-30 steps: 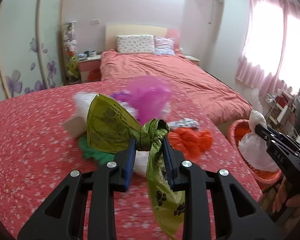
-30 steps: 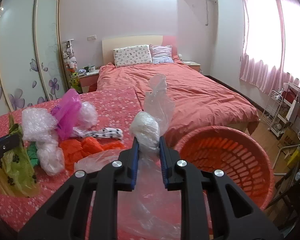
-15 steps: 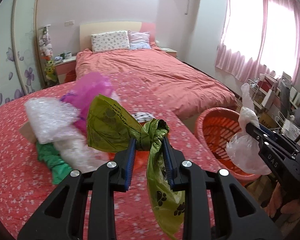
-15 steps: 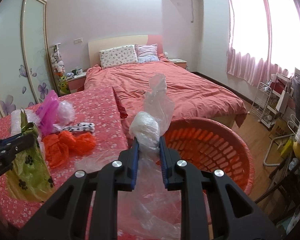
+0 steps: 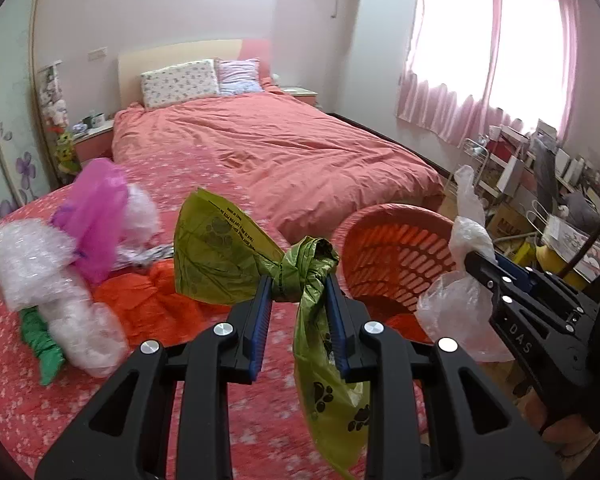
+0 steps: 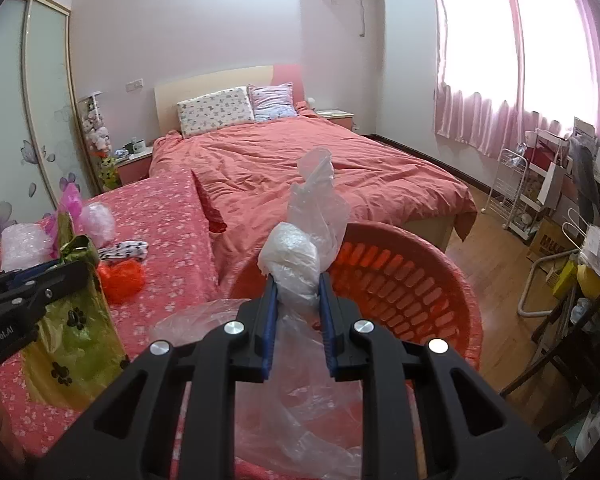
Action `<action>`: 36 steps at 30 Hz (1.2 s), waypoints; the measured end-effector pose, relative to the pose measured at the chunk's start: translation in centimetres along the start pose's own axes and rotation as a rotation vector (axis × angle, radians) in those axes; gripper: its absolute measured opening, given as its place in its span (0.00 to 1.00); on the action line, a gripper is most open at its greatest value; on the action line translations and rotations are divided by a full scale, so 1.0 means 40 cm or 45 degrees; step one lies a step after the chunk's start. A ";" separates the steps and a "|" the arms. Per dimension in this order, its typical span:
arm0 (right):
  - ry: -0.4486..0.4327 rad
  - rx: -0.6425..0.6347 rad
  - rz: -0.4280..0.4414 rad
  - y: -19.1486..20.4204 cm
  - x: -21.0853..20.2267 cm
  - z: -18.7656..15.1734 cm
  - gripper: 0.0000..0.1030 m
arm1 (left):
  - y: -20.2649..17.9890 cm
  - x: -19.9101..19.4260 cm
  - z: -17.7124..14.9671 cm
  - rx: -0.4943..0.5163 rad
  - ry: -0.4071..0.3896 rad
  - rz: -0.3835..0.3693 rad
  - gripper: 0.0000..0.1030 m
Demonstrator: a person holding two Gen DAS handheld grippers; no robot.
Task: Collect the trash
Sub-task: 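Carry the green-yellow bag and clear plastic over the orange basket, then open both tools to drop the bags into the orange basket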
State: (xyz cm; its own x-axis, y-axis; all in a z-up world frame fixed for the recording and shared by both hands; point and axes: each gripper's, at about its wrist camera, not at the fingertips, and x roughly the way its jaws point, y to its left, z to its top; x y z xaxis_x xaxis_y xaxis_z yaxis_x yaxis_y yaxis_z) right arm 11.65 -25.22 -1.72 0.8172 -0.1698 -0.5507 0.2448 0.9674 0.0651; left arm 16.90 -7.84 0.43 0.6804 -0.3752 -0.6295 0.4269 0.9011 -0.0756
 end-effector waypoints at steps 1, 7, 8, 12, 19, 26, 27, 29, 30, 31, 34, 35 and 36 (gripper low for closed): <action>0.000 0.005 -0.005 -0.009 0.001 0.000 0.20 | -0.007 0.005 0.001 0.005 0.002 -0.008 0.27; -0.001 0.023 -0.032 -0.050 0.008 0.001 0.20 | -0.044 0.033 0.011 0.035 0.011 -0.077 0.27; -0.001 0.025 -0.035 -0.056 0.010 0.000 0.20 | -0.050 0.037 0.012 0.039 0.012 -0.087 0.27; 0.004 0.038 -0.053 -0.082 0.021 -0.003 0.20 | -0.078 0.058 0.019 0.055 0.018 -0.126 0.27; 0.016 0.069 -0.081 -0.128 0.041 -0.009 0.20 | -0.121 0.094 0.029 0.080 0.035 -0.176 0.27; 0.026 0.102 -0.099 -0.169 0.063 -0.012 0.20 | -0.153 0.119 0.030 0.126 0.043 -0.213 0.27; 0.028 0.105 -0.100 -0.167 0.066 -0.012 0.20 | -0.157 0.123 0.029 0.130 0.047 -0.218 0.27; 0.032 0.112 -0.102 -0.173 0.073 -0.013 0.20 | -0.162 0.132 0.027 0.133 0.056 -0.223 0.27; 0.033 0.114 -0.102 -0.175 0.075 -0.013 0.20 | -0.161 0.136 0.027 0.134 0.062 -0.226 0.27; 0.035 0.118 -0.103 -0.178 0.077 -0.014 0.20 | -0.164 0.140 0.027 0.135 0.065 -0.228 0.27; 0.036 0.127 -0.106 -0.186 0.083 -0.015 0.20 | -0.175 0.150 0.027 0.144 0.074 -0.229 0.27; 0.036 0.130 -0.107 -0.188 0.085 -0.015 0.20 | -0.176 0.153 0.028 0.145 0.076 -0.228 0.27; 0.036 0.131 -0.108 -0.189 0.085 -0.015 0.20 | -0.176 0.156 0.028 0.146 0.079 -0.226 0.27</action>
State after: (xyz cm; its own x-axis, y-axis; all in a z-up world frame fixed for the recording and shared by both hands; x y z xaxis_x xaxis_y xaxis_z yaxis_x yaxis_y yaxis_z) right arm 12.28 -32.99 -4.59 0.7767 -0.2438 -0.5808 0.3663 0.9249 0.1015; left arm 18.80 -16.79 -2.08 0.5519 -0.5088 -0.6607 0.6042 0.7901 -0.1037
